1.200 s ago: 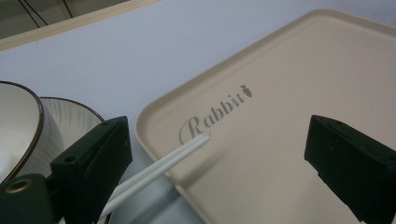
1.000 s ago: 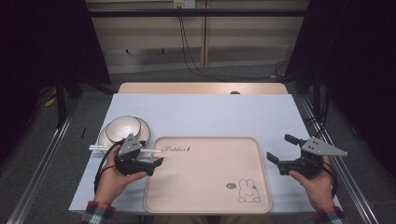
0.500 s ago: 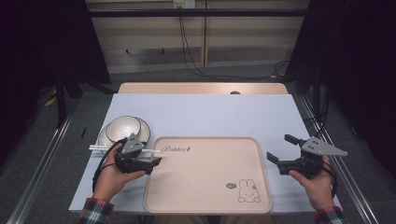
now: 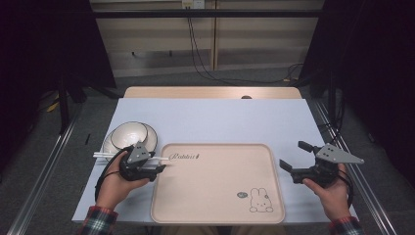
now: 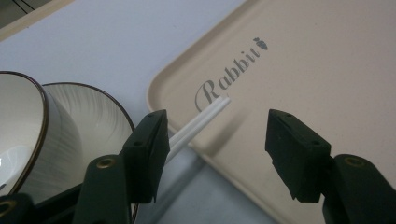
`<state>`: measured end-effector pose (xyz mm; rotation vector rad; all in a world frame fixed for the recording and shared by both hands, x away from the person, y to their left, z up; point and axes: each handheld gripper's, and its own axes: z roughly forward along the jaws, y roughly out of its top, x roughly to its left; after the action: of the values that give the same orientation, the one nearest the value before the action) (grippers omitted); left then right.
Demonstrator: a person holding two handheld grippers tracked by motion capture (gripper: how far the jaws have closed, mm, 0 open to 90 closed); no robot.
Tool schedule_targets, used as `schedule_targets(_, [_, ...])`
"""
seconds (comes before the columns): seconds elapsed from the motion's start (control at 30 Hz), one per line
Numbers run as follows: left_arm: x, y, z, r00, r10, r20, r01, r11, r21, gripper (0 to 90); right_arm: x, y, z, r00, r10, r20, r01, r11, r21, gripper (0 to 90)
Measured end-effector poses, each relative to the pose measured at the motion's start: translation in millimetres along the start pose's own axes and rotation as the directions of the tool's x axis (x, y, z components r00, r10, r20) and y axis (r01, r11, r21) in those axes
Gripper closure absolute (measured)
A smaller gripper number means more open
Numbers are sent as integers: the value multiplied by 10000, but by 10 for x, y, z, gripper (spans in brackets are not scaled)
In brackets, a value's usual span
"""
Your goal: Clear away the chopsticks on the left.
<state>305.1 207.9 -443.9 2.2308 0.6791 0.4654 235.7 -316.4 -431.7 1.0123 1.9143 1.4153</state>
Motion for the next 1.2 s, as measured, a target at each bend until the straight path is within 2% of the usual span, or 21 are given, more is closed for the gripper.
schedule_targets(0.17, [5, -19, 18, 9999, 27, -147, -27, 10000, 7, 419, -3, -3, 1, 10000, -37, -2, 37, 10000, 17, 30])
schedule_targets(0.3, [9, -35, 39, 9998, 208, -6, -208, 9998, -71, 431, 6, -3, 8, 10000, 33, 7, -33, 10000, 39, 31])
schedule_targets(0.63, [9, -38, 73, 9991, 409, -95, -410, 9991, -50, 437, 8, -7, 13, 9999, -56, -85, 56, 9999, 101, 33])
schedule_targets(0.73, [-3, -29, 101, 9985, 541, 8, -541, 9985, 66, 445, 7, -7, 13, 9999, -66, -89, 67, 9999, 98, 33])
schedule_targets(1.1, [18, -42, 138, 9986, 530, 21, -530, 9985, 125, 463, 11, -10, 19, 9999, -84, -107, 86, 9998, 180, 34])
schedule_targets(1.13, [22, -34, 128, 9982, 596, -68, -594, 9978, 310, 467, 11, -10, 19, 9999, -85, -116, 87, 9998, 180, 35])
schedule_targets(1.2, [23, -39, 145, 9986, 522, 4, -522, 9986, 118, 468, 11, -11, 19, 9999, -75, -111, 77, 9998, 183, 35])
